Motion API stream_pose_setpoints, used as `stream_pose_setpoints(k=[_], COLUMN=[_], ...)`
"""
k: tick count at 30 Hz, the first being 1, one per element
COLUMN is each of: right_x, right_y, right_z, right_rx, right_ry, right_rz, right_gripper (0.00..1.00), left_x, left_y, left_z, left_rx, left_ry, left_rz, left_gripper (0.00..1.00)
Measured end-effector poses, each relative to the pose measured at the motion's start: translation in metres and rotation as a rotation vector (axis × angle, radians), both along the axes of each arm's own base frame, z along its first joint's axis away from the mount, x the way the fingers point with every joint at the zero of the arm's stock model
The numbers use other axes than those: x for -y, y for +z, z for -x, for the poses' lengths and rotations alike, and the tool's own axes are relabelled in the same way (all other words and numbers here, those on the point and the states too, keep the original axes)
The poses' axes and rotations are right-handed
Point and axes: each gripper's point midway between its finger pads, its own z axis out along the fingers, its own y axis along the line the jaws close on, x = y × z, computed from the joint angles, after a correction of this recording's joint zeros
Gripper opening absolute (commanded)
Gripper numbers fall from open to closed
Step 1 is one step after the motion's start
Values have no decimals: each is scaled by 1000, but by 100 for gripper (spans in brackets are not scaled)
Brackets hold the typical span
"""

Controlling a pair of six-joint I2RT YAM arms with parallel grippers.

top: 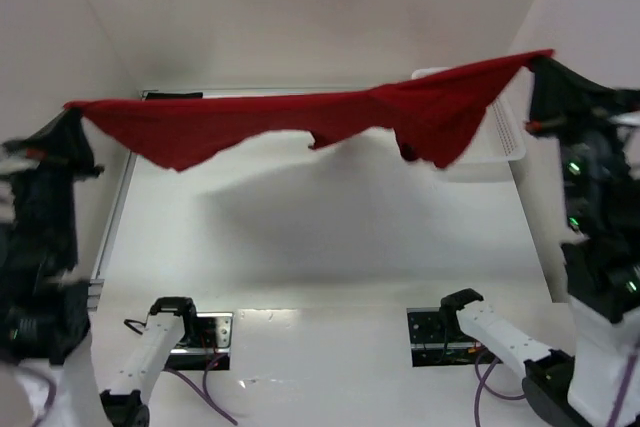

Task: Fold and stack the t-shirts
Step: Flatten out the tshirt

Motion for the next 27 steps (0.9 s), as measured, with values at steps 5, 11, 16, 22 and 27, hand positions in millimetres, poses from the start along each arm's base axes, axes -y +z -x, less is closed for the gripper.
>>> stream_pose_setpoints(k=[5, 11, 16, 22, 27], right_x=[25, 4, -33, -54, -62], right_y=[52, 24, -94, -240, -264], right_z=[80, 18, -91, -152, -178], right_rx=[190, 80, -249, -580, -603], right_ry=[3, 7, 24, 26, 24], right_rz=[-51, -22, 64, 156, 168], right_gripper=[1, 1, 1, 1, 1], left_x=[2, -2, -7, -11, -13], left_y=[45, 33, -53, -185, -263], left_z=[79, 33, -59, -129, -155], left_rx=[197, 118, -138, -454, -607], left_ry=[-4, 4, 28, 60, 75], left_rz=[7, 41, 73, 81, 80], left_gripper=[0, 0, 0, 0, 0])
